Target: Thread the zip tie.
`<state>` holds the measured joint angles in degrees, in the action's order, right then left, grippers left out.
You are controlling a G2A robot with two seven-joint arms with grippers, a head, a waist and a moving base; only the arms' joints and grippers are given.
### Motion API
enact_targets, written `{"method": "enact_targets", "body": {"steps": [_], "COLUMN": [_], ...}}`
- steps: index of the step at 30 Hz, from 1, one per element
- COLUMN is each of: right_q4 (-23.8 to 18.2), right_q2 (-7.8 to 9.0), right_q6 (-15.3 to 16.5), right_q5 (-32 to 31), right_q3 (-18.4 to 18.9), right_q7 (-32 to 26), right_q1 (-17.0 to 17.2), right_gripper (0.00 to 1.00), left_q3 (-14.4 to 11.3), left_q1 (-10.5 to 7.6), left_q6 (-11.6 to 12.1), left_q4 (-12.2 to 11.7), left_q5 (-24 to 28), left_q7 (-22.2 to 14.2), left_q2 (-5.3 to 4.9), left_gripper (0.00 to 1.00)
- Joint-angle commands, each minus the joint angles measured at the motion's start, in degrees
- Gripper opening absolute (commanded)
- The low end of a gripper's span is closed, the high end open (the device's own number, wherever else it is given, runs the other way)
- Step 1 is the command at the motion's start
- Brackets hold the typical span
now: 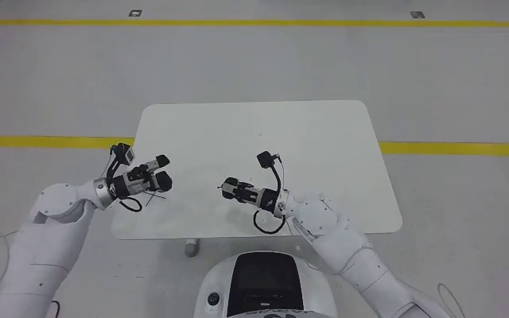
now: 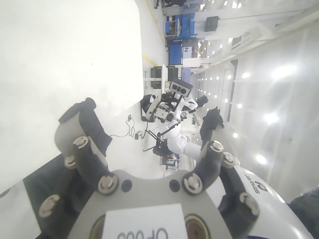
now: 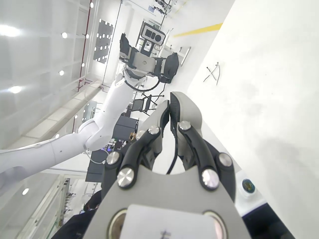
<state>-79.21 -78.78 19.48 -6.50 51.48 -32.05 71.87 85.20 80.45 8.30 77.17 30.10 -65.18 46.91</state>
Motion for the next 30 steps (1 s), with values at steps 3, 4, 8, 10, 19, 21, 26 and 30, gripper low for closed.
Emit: {"method": "enact_targets", "body": {"steps": [3, 4, 8, 10, 19, 21, 26, 30], "right_q4": [0.0, 0.0, -0.45, -1.0, -0.89, -0.59, -0.59, -0.59], "right_q2": [0.01, 0.01, 0.03, 0.12, 0.42, 0.46, 0.46, 0.46], "right_q6": [0.0, 0.0, -0.21, -0.7, -0.8, -0.81, -0.81, -0.81], "right_q5": [0.07, 0.07, -0.63, -2.24, -3.27, -3.15, -3.15, -3.15], "right_q3": [0.01, 0.01, -0.19, -0.39, -0.18, 0.0, 0.0, 0.0], "right_q7": [-0.01, -0.01, 0.16, 0.6, 2.06, 2.73, 2.73, 2.73], "right_q1": [0.01, 0.01, 0.19, 0.36, 1.41, 1.65, 1.65, 1.65], "right_gripper": [0.0, 0.0, 0.0, 0.0, 0.0, 0.0, 0.0, 0.0], "left_q3": [0.21, 0.21, -0.27, -0.19, 0.13, 0.13, -0.57, 0.14], "left_q1": [0.06, 0.06, 0.04, -0.41, -2.88, -2.88, -2.94, -5.11], "left_q6": [-0.51, -0.51, -0.72, 0.02, 4.7, 4.7, 5.51, 5.73], "left_q4": [-0.1, -0.1, 0.48, 0.26, -3.35, -3.35, -1.58, -1.9], "left_q5": [-0.68, -0.68, -1.37, -4.79, -13.65, -13.65, -22.29, -30.25], "left_q7": [-0.46, -0.46, -0.32, -0.5, -4.07, -4.07, -0.85, -3.18], "left_q2": [-0.12, -0.12, -0.1, -0.36, -1.3, -1.3, -1.62, -2.55], "left_gripper": [1.0, 1.0, 1.0, 1.0, 1.0, 1.0, 1.0, 1.0]}}
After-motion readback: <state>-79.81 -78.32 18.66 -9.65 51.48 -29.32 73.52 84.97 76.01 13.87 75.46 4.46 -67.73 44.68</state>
